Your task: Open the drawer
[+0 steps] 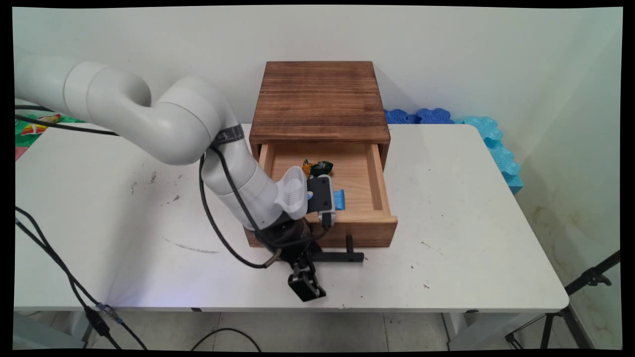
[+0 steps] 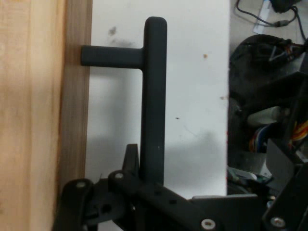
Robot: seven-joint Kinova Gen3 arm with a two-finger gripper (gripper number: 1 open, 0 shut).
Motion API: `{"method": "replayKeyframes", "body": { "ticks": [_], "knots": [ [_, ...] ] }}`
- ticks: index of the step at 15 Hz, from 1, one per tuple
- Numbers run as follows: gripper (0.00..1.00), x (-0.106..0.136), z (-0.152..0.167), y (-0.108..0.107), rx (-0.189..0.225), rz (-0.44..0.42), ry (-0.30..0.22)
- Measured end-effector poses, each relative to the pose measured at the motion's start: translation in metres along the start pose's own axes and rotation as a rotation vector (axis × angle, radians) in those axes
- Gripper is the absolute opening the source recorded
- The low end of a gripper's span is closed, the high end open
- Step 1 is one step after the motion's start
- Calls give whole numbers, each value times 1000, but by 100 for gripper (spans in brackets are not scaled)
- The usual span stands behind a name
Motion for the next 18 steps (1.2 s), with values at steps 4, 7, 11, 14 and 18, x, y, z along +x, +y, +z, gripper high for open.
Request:
{"method": "replayKeyframes", "body": {
  "ticks": [4, 7, 11, 14, 18],
  "knots": [
    [100, -3, -4, 13, -18, 5, -1],
    [100, -5, -6, 21, -28, 9, -1],
    [100, -8, -9, 32, -41, 15, -2],
    [100, -10, -12, 38, -50, 18, -2],
    [100, -12, -15, 43, -55, 27, -1]
  ]
}}
